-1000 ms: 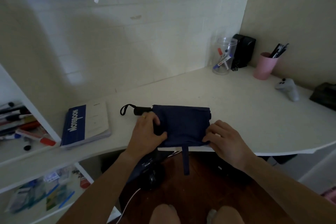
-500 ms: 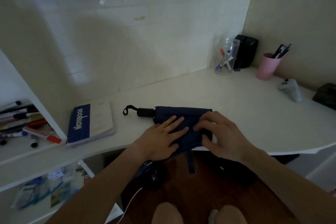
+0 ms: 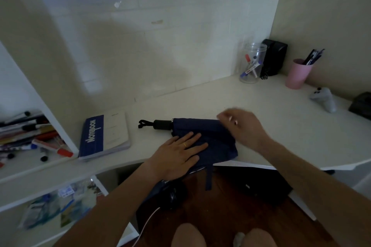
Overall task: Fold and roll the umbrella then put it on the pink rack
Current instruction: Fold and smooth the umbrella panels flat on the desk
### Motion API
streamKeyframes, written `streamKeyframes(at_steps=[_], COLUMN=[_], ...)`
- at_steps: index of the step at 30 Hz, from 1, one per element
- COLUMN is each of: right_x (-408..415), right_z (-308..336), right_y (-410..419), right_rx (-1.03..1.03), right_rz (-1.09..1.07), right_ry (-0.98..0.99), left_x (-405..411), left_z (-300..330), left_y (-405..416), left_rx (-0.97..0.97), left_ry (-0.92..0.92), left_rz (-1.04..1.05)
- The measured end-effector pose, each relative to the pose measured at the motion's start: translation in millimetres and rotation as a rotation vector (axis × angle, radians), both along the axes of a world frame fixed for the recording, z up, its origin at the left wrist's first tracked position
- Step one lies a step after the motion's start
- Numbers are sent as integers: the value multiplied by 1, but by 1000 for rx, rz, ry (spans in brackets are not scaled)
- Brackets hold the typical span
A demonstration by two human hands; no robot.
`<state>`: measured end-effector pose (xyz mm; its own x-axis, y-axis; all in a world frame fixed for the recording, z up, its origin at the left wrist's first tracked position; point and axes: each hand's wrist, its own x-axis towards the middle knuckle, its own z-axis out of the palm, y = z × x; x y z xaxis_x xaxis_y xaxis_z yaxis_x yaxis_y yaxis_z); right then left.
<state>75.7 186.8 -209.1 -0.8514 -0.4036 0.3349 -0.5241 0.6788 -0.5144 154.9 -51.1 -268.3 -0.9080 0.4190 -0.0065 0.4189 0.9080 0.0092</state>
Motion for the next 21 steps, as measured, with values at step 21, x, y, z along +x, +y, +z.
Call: streamKeyframes(at_steps=[21], right_x=[-44], right_z=[3], right_y=[11], right_rx=[113], right_rz=[76], right_ry=[40], left_x=[-8], left_z=[-8], left_y=[10], left_rx=[106], left_ry=[22], left_rz=[28])
